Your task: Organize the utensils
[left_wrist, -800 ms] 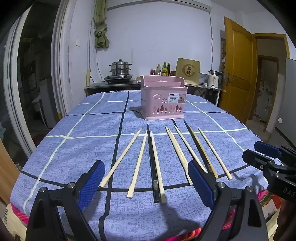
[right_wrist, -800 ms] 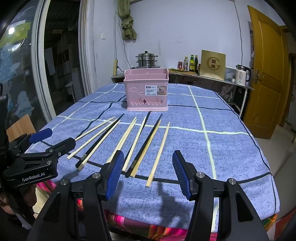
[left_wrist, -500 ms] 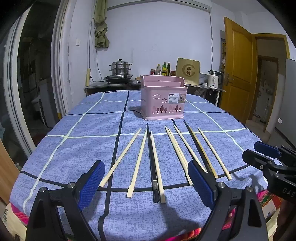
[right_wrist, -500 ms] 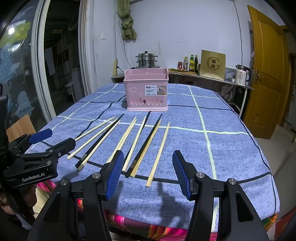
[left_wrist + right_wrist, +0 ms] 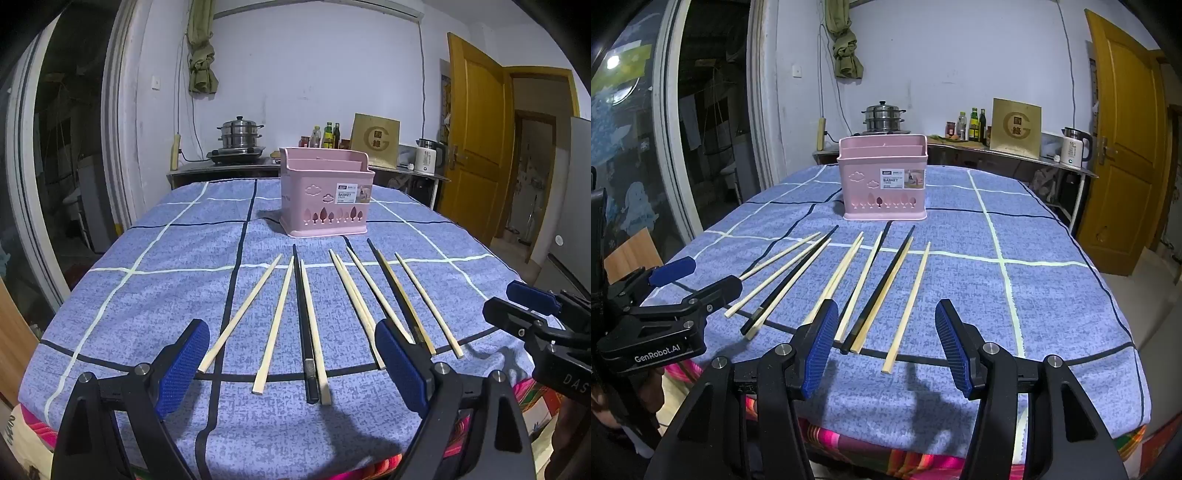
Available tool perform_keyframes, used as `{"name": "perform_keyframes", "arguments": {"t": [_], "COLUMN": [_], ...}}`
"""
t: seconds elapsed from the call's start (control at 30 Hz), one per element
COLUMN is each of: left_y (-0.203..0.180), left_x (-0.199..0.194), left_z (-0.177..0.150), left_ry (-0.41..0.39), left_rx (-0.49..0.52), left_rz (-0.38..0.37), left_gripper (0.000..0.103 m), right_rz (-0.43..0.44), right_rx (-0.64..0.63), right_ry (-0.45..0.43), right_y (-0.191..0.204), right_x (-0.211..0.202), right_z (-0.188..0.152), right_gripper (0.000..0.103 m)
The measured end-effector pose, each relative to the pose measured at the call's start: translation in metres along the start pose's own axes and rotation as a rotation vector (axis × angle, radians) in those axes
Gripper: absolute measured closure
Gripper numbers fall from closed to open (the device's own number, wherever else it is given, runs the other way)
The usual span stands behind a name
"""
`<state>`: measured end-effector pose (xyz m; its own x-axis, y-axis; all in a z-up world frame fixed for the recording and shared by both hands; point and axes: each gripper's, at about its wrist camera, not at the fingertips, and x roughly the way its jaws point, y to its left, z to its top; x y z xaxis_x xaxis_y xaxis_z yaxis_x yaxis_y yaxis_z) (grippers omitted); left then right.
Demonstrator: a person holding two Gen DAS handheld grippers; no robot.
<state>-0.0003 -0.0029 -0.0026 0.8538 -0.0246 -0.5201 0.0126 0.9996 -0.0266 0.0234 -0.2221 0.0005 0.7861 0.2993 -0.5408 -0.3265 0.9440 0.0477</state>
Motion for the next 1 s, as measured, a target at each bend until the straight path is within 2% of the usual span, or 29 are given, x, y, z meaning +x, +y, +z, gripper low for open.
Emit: {"name": "perform_keyframes", "arguments": {"t": [0.53,0.77,0.93,1.0], "left_y": [0.004,0.015,0.034,0.043], "left_x": [0.007,0.023,0.046,0.056], "left_z": [0.0,0.007,0.02,0.026], "left_ry": [0.013,0.046,0.098,0.115], "left_rx": [-0.003,0.002,-0.02,-0.026], "left_rz": [-0.016,-0.031,-0.025,-0.03], "left_gripper": [0.011,0.011,0.012,0.017], "right_rz": [0.002,0.01,0.022,0.029], "right_rx": [0.0,-0.002,-0.004,-0.007], "right_ry": [0.005,0.02,0.038,0.043], "right_y": [0.001,-0.002,-0.003,-0.003], "right_x": [0.003,0.017,0.031,0.036], "right_z": [0.0,0.005,0.014,0.019], "right_gripper": [0.047,0.047,0.047,0.047]}}
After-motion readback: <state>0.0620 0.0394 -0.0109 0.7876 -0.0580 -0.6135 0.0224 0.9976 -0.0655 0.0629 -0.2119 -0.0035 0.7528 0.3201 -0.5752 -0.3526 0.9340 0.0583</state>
